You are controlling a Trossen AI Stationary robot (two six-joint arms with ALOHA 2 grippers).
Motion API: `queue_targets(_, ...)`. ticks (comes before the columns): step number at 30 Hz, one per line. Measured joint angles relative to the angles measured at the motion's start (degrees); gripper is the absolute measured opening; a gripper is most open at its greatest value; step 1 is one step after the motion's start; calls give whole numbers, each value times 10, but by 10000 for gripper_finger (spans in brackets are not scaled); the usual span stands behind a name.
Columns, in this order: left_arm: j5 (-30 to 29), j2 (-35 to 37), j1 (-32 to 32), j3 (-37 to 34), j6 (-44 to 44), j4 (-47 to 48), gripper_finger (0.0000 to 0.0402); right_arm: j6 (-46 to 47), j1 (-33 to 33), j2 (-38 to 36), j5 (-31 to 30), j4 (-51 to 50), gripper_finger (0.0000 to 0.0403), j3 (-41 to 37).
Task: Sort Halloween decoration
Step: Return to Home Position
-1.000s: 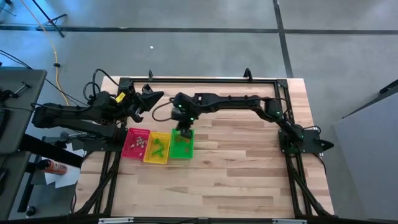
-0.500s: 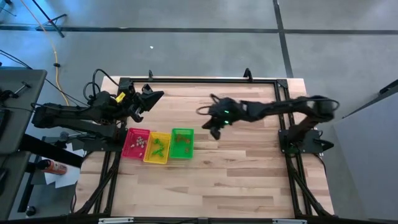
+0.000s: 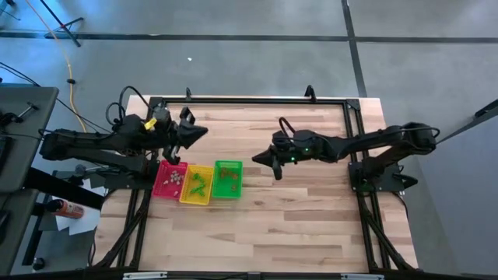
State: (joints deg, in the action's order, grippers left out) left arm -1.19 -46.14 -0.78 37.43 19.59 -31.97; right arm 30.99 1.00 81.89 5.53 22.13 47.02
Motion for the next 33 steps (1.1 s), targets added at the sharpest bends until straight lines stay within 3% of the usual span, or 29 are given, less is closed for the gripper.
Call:
queue_targets(5,28,0,8,0,-19,45,0,-53,-24,-5,-2,-15,0,60)
queue_targets(12,-34,0,37,0,-23,145,0,-93,-68,-77,-14,-185,0,105)
queue_targets(17,-83,0,60,0,-23,159,0,-103,-112,-181,-71,-255,0,58)
queue_targets(24,-125,0,86,-9,-20,156,0,-105,-145,-317,-117,-223,0,-42)
queue_targets(33,-93,25,44,-27,-56,186,0,-119,-144,-358,-152,-168,0,-83)
